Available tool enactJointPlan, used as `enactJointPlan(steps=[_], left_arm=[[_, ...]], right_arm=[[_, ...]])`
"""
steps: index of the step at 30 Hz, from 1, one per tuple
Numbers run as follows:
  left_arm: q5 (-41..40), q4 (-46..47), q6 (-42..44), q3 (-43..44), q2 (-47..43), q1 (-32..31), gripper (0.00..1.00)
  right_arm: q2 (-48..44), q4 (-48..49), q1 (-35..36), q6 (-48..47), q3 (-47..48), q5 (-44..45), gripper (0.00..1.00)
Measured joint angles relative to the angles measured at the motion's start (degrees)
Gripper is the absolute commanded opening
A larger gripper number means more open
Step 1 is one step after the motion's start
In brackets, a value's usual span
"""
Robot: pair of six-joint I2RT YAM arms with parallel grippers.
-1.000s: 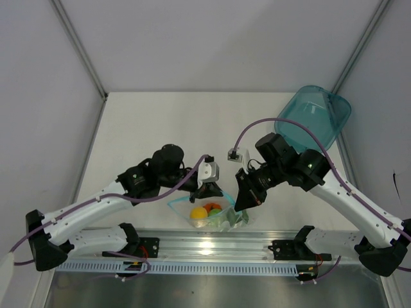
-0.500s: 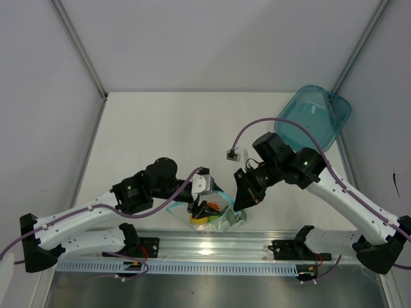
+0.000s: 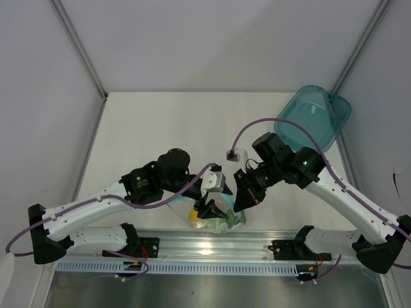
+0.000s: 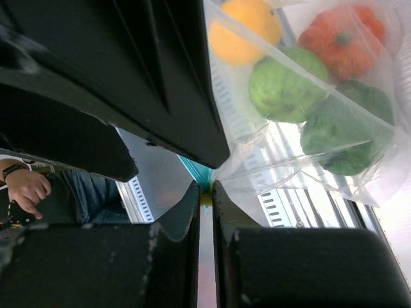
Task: Place the food in the zip-top bag and seal the zipper
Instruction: Zip the zipper food storage bag at the center of the board.
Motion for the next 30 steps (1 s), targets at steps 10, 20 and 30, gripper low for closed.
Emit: enactJointPlan(steps=[10,20,30], left_arm=[[-7.2,1.0,0.0,-1.3,1.5,-2.7,0.67],[-14.1,2.1,-1.4,-5.4,0.6,-3.0,0.02],[-15.2,2.6,-7.5,-7.7,-1.5,-1.6,0.00]], right_arm=[[0.0,-0.1,0.1,0.0,0.1,-0.1,0.00],[-0.2,0.1,0.3,0.2,0.1,2.3,0.38],[-6.4,6.4,0.2,4.6,-2.4,10.4,0.99]])
